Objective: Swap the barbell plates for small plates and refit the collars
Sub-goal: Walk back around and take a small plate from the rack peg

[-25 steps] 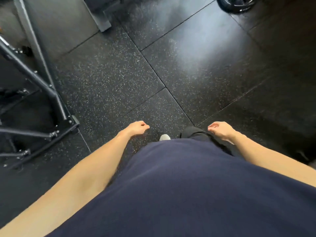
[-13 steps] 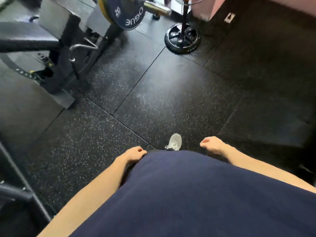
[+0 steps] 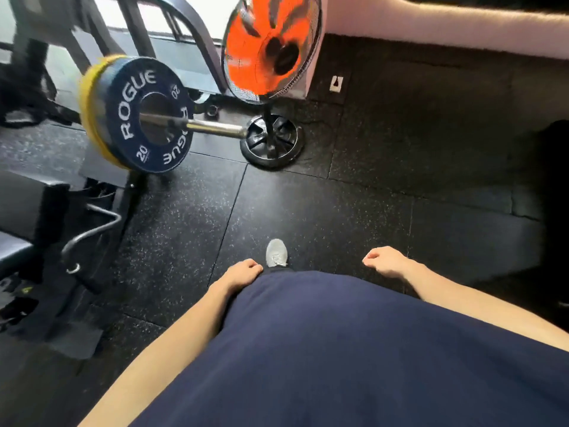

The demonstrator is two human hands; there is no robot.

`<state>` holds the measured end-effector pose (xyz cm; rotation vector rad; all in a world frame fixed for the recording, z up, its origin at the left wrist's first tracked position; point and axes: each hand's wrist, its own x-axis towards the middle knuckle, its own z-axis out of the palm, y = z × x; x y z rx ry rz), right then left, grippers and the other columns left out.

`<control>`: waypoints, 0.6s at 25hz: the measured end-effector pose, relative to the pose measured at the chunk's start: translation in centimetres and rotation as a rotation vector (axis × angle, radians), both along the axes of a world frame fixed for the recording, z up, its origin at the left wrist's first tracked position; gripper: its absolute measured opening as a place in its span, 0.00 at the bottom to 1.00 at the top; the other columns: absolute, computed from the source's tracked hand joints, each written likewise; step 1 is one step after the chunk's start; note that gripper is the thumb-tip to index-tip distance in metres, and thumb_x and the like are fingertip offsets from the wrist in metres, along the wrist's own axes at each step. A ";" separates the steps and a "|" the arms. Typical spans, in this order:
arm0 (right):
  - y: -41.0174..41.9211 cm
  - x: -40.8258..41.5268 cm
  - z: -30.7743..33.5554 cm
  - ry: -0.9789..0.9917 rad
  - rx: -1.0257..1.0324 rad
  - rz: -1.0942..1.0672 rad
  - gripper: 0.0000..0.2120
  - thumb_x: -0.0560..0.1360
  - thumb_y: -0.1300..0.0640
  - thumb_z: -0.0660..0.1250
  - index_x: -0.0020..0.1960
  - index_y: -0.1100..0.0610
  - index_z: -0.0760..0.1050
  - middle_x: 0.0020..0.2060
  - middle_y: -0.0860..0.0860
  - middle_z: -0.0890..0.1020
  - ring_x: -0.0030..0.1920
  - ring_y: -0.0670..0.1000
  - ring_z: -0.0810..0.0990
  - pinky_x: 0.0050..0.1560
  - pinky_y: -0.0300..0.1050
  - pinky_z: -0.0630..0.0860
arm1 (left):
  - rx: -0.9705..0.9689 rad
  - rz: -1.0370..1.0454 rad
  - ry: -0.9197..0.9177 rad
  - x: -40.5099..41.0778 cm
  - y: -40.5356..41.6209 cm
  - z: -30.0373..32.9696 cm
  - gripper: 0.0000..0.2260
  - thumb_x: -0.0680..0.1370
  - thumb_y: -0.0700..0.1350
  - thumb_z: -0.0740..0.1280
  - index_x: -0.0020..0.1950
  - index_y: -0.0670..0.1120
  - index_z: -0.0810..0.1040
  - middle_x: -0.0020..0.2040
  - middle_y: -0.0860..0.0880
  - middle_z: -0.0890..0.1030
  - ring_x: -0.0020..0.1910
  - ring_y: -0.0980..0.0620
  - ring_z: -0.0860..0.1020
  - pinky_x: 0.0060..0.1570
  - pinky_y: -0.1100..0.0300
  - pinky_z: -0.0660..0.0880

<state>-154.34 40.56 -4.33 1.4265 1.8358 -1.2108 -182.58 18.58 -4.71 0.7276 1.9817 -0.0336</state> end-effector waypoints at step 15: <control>20.8 -11.5 0.2 0.031 0.011 -0.372 0.05 0.77 0.56 0.65 0.46 0.50 0.80 0.51 0.52 0.83 0.52 0.53 0.79 0.56 0.47 0.74 | -0.111 -0.374 -0.031 -16.6 32.9 0.4 0.14 0.79 0.50 0.63 0.60 0.45 0.77 0.55 0.45 0.81 0.50 0.45 0.78 0.43 0.60 0.70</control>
